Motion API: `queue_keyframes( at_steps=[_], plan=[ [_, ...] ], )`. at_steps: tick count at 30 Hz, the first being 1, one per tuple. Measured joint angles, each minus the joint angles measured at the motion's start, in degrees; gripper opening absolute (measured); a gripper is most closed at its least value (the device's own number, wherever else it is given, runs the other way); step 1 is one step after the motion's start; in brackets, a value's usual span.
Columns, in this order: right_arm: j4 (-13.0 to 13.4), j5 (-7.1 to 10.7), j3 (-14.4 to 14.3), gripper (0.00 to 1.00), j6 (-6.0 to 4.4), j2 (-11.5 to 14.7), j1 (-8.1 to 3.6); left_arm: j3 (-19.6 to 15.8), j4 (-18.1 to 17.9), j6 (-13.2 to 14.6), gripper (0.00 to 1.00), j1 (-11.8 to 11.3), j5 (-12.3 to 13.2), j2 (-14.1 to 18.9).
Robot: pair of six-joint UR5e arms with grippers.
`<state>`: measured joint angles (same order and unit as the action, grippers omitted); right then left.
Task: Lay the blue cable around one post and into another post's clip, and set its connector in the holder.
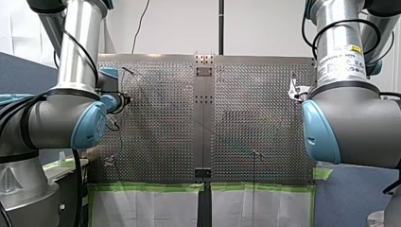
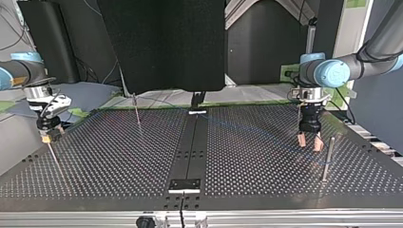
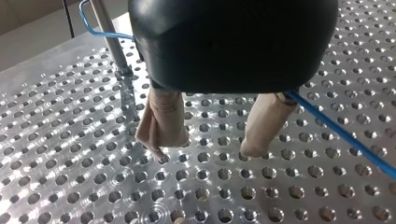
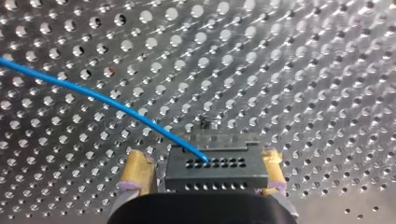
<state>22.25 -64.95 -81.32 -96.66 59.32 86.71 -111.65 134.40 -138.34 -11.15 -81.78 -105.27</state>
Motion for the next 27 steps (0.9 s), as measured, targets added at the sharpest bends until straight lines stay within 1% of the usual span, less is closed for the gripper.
queue_keyframes(
  at_steps=[12, 18, 27],
  plan=[
    [0.80, -0.27, 0.05, 1.00, -0.20, 0.01, 0.00, 0.01, 0.25, 0.10, 0.87, 0.00, 0.06, 0.05],
    [1.81, -0.28, 0.07, 1.00, -0.41, 0.00, 0.00, 0.00, 1.46, 1.06, 0.87, -0.02, 0.02, 0.75],
    [1.85, -0.27, 0.06, 1.00, -0.48, -0.03, 0.07, -0.01, 2.75, 1.56, 0.87, 0.00, 0.08, 1.50]
  ],
)
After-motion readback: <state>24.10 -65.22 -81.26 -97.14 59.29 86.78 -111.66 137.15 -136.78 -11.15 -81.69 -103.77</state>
